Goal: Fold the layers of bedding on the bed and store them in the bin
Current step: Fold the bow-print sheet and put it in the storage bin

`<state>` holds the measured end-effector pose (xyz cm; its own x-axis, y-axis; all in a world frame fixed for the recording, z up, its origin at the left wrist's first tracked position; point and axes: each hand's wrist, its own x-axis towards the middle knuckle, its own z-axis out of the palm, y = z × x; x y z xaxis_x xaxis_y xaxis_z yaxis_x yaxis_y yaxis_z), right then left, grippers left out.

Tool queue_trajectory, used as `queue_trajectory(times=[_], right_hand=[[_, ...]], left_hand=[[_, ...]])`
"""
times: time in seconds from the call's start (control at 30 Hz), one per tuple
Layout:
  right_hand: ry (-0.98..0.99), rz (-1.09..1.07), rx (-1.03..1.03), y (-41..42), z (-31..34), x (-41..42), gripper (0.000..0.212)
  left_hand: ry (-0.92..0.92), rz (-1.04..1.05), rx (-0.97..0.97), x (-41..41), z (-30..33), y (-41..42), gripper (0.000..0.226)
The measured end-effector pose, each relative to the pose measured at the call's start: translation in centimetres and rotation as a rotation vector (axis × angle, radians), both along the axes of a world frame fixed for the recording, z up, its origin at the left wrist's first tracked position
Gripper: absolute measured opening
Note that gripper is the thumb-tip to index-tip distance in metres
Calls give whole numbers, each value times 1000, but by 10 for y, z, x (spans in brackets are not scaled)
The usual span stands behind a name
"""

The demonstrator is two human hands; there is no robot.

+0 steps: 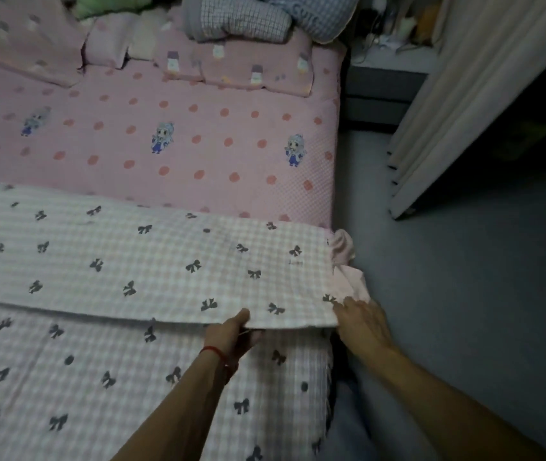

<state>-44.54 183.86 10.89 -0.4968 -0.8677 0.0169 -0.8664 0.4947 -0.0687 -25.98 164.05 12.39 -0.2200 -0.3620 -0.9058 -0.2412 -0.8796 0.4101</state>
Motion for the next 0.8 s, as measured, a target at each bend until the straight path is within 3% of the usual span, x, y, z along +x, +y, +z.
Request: queue_trajectory(times=[0.1,0.27,0.33,0.47,0.6,0.7,0.8], right_hand=[[37,-263,148,42,16,64,32],[-149,-517,343,65,19,130,41],[-226,-645,192,79,1,152,45],[-782,-1067,-33,115,-77,208,44],[-950,-1333,-229,119,-126,246,59],[-1139,-1735,-401,113,-138,252,43],[-1553,-1778,-667,111,-149,246,28]], left_hand=[[37,-13,55,48,-9,35,34],[-14,-63,67,114,0,72,35],[-52,-90,65,131,-11,85,35],[-184,-123,90,166,-75,124,40],[-269,-167,105,190,-136,143,52],[-254,-165,104,192,-153,142,46],[-205,-165,84,195,-155,134,46]])
